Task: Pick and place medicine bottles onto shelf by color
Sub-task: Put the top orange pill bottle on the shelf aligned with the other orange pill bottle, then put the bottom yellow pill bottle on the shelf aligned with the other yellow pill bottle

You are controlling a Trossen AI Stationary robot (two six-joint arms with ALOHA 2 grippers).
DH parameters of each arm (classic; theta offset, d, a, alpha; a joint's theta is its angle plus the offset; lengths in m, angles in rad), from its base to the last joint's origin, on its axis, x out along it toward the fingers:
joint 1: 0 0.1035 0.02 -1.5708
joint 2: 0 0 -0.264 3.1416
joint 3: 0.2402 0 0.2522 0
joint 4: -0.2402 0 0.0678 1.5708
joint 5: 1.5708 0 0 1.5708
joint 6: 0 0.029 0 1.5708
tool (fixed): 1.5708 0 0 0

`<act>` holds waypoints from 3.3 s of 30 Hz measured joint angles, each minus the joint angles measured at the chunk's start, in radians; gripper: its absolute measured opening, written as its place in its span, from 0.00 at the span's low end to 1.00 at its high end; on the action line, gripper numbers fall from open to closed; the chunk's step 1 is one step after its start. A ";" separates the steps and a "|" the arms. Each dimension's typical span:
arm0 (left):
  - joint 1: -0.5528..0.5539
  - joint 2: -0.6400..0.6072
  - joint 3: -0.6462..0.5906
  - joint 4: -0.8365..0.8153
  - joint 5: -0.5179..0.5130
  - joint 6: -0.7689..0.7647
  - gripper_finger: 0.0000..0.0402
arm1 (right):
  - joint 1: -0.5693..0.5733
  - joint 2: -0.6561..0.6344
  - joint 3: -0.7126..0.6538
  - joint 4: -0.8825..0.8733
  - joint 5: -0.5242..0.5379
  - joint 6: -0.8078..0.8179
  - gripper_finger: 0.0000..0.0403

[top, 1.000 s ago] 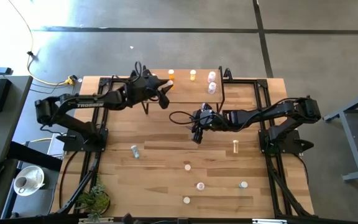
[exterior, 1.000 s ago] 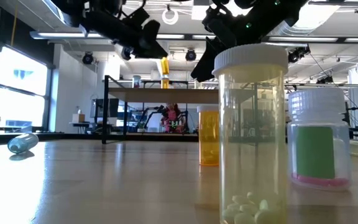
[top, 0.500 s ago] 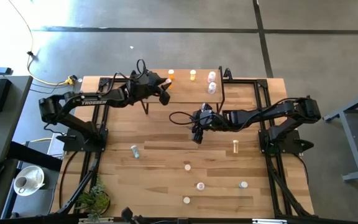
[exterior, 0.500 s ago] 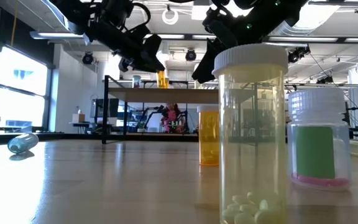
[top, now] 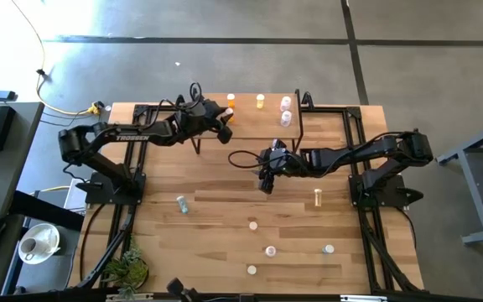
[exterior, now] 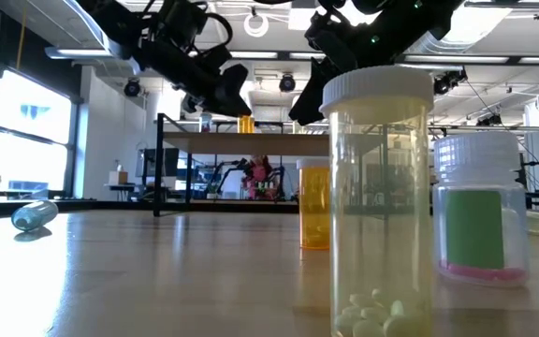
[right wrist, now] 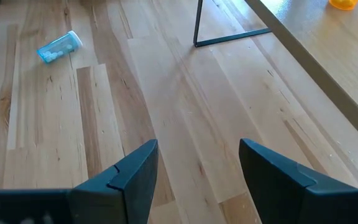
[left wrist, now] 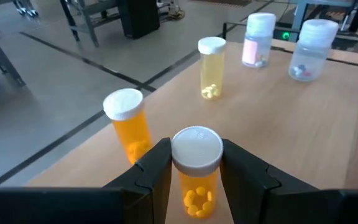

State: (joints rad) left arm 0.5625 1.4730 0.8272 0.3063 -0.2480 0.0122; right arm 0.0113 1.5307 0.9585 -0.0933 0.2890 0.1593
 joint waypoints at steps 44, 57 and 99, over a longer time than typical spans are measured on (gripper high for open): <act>-0.001 0.005 -0.002 0.036 0.005 0.044 0.44 | 0.000 0.000 0.000 0.000 0.000 -0.003 0.54; -0.002 -0.101 -0.002 -0.041 0.002 0.040 0.46 | 0.000 0.000 0.000 -0.020 0.000 -0.003 0.54; -0.477 -0.283 -0.001 -0.603 0.002 -0.144 0.46 | 0.193 -0.003 0.000 -0.229 -0.277 0.049 0.54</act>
State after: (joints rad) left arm 0.0858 1.1896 0.8261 -0.2965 -0.2459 -0.1318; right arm 0.2042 1.5280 0.9588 -0.3219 0.0120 0.2078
